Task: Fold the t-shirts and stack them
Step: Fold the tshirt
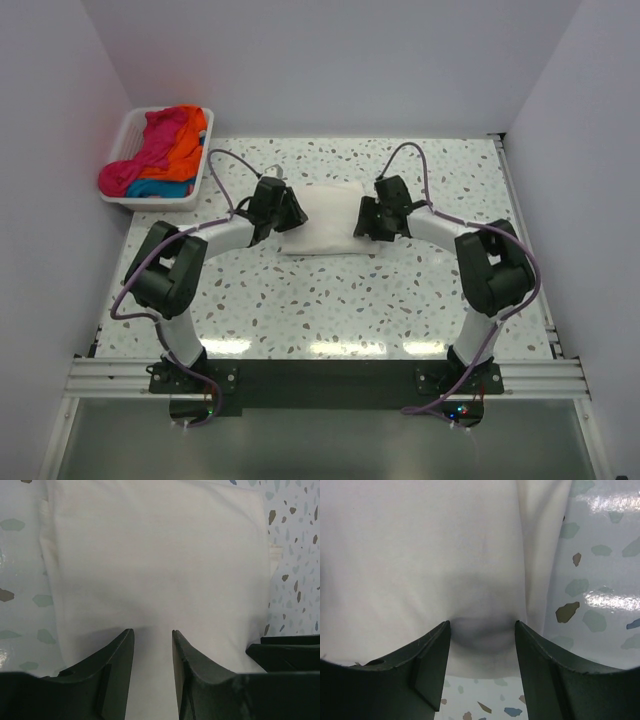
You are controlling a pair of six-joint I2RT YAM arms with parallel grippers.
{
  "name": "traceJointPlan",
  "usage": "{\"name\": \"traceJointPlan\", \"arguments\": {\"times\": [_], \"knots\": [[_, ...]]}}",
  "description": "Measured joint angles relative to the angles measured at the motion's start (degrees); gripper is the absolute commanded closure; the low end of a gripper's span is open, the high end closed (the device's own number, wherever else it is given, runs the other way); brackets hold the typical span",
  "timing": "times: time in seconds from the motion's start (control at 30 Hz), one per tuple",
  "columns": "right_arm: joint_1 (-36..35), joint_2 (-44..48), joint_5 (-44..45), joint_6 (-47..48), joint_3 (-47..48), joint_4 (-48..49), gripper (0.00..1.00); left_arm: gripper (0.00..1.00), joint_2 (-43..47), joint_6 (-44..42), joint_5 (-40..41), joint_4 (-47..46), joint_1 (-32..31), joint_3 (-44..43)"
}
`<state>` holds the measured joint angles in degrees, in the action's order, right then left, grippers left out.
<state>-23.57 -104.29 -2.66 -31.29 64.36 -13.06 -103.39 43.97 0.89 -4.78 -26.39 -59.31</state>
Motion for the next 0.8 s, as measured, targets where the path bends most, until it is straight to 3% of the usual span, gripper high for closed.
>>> {"name": "traceJointPlan", "arguments": {"times": [0.8], "knots": [[0.0,4.7,-0.5,-2.0,-5.8,2.4,0.42,0.59,-2.6,0.4,0.0,-1.8,-1.2,1.0]]}}
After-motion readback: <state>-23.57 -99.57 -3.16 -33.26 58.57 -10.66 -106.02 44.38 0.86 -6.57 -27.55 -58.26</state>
